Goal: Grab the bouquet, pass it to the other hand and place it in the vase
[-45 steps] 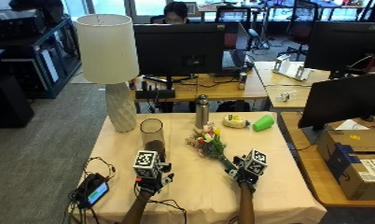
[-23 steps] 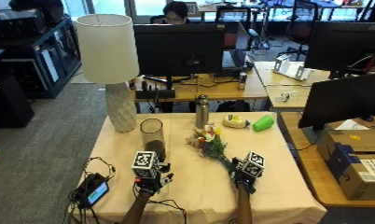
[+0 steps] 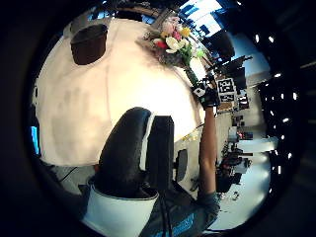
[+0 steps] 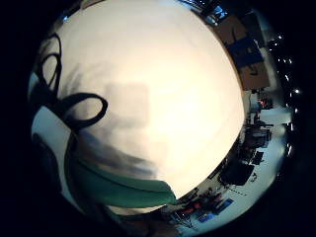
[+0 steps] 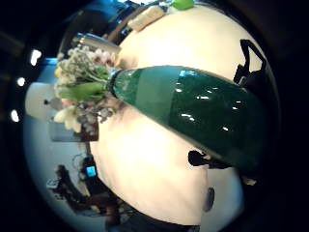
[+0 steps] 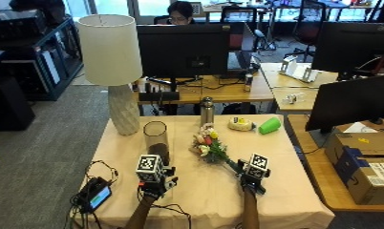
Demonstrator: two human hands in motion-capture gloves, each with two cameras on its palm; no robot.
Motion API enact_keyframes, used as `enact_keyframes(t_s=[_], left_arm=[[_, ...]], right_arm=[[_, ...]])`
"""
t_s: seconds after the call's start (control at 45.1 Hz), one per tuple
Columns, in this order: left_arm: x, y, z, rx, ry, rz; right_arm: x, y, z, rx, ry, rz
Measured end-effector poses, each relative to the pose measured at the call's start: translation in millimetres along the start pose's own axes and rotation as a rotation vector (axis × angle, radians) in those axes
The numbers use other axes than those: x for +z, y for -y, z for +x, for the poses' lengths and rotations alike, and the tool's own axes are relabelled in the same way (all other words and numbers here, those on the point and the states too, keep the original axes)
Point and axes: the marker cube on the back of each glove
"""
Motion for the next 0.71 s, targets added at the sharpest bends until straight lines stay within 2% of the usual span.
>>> enact_keyframes(t_s=[0.111, 0.244, 0.31, 0.377, 0.465, 0.598, 0.709], left_arm=[[1.1, 1.0, -1.1, 0.0, -0.002, 0.008], [4.7, 2.7, -4.7, -0.001, 0.001, 0.003], [7.7, 6.1, -7.6, 0.0, 0.0, 0.015], [3.3, 2.5, -5.1, -0.005, -0.014, 0.006], [-1.6, -3.9, -2.7, -0.016, -0.024, -0.027], [-4.9, -1.4, 1.2, 0.0, -0.043, -0.002], [-5.5, 5.3, 7.6, 0.021, -0.072, 0.03]], right_arm=[[0.0, 8.2, 8.9, 0.033, -0.108, 0.058], [3.9, -4.4, 18.9, 0.08, -0.159, -0.052], [5.9, -6.4, 11.3, 0.06, -0.076, -0.084], [5.6, -2.9, 4.4, 0.041, -0.002, -0.06], [3.7, 2.5, 3.1, 0.035, 0.038, -0.02], [0.1, -0.1, 6.9, 0.047, 0.046, -0.033], [-7.6, -2.2, -4.2, 0.028, 0.167, -0.038]])
